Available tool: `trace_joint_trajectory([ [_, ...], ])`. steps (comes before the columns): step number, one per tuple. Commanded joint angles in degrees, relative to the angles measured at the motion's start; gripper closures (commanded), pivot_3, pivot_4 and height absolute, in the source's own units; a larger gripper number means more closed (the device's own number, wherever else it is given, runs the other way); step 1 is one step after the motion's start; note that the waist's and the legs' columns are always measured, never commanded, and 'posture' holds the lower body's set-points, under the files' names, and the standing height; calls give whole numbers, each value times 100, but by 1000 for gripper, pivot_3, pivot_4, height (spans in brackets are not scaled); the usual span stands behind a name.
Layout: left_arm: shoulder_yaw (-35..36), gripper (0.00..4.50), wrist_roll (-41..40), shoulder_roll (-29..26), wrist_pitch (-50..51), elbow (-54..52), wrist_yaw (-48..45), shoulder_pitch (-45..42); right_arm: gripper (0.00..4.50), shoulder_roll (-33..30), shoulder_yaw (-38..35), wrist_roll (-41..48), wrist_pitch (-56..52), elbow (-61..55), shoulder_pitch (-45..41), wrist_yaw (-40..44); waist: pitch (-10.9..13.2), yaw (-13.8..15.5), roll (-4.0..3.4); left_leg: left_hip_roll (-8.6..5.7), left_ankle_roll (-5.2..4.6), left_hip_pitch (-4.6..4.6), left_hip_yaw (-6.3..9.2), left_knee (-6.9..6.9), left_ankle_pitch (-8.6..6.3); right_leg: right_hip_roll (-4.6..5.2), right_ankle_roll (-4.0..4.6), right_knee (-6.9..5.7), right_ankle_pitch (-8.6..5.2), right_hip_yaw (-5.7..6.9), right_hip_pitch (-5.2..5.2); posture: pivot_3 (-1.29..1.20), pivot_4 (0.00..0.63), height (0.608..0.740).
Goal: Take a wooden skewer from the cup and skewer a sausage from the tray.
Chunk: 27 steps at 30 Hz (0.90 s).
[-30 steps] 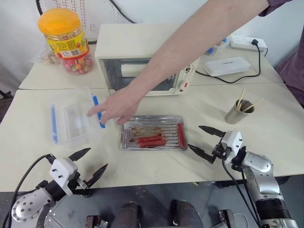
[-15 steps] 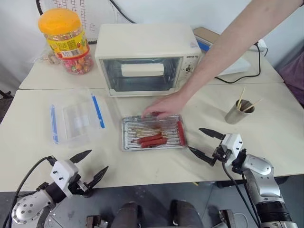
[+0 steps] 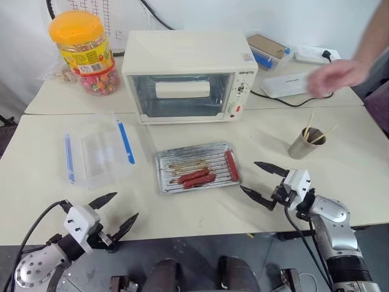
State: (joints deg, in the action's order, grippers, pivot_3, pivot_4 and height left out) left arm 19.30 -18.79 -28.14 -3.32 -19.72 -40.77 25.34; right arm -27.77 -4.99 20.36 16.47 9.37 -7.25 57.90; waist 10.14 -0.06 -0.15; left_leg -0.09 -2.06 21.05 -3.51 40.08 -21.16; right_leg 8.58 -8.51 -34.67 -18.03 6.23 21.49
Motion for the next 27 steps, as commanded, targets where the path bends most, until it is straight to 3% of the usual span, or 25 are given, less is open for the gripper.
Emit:
trace_joint_trajectory([
  [1,78,11,-56,8,-36,-245,93,38,0,24,-117,101,76,-60,37,-57,0,-1,0,0,0,0,0,0,0,0,0,0,0,0,0,0,150,740],
  [21,138,11,-40,119,-176,-229,290,298,0,-20,-136,73,274,372,-346,27,0,-1,0,1,0,0,0,0,0,0,0,1,0,0,0,0,150,740],
  [27,91,11,-94,81,-73,-329,194,426,0,-38,-123,55,478,933,-874,209,0,-19,0,2,0,-2,-3,0,0,-2,0,1,0,-1,0,0,150,740],
])
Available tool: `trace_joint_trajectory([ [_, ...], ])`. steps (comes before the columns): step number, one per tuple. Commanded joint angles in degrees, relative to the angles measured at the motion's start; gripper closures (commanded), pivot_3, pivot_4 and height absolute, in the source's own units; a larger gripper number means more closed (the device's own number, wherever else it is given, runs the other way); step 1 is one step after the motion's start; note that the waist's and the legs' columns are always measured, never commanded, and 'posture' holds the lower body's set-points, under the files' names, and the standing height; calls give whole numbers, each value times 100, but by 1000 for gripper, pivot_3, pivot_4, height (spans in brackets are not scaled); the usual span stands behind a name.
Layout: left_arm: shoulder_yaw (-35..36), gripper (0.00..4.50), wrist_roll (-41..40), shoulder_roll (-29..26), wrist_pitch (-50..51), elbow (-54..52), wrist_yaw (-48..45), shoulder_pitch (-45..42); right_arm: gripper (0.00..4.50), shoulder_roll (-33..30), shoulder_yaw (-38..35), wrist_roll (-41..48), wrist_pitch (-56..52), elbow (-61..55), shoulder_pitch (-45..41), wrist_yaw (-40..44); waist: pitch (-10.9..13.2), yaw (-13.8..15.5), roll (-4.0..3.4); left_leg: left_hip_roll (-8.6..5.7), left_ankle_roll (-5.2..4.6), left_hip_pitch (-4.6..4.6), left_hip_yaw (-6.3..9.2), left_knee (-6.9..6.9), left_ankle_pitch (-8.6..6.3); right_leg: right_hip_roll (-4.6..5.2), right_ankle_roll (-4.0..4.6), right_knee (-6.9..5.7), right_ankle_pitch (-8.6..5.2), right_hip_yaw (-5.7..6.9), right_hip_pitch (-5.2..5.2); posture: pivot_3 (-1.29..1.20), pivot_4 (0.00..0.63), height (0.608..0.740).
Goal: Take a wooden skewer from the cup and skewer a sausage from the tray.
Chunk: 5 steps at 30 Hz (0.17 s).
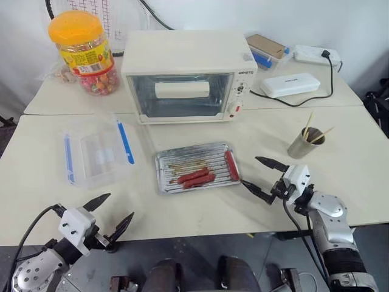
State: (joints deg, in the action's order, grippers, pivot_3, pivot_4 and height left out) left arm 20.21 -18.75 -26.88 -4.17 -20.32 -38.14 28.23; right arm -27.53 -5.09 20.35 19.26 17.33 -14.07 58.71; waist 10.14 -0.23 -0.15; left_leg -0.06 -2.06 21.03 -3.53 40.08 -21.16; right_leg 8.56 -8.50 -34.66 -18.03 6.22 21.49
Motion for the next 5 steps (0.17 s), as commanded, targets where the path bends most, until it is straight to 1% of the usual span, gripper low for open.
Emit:
trace_joint_trajectory([
  [1,2,11,-109,-50,29,-285,-82,143,0,-59,-98,55,226,219,-261,175,0,-2,0,1,0,0,0,0,0,-1,0,0,0,0,0,0,150,740],
  [5,33,11,-168,-99,193,-365,-53,11,0,-42,-74,77,262,312,-337,305,0,18,0,0,0,2,3,0,0,1,0,0,0,1,0,0,150,740],
])
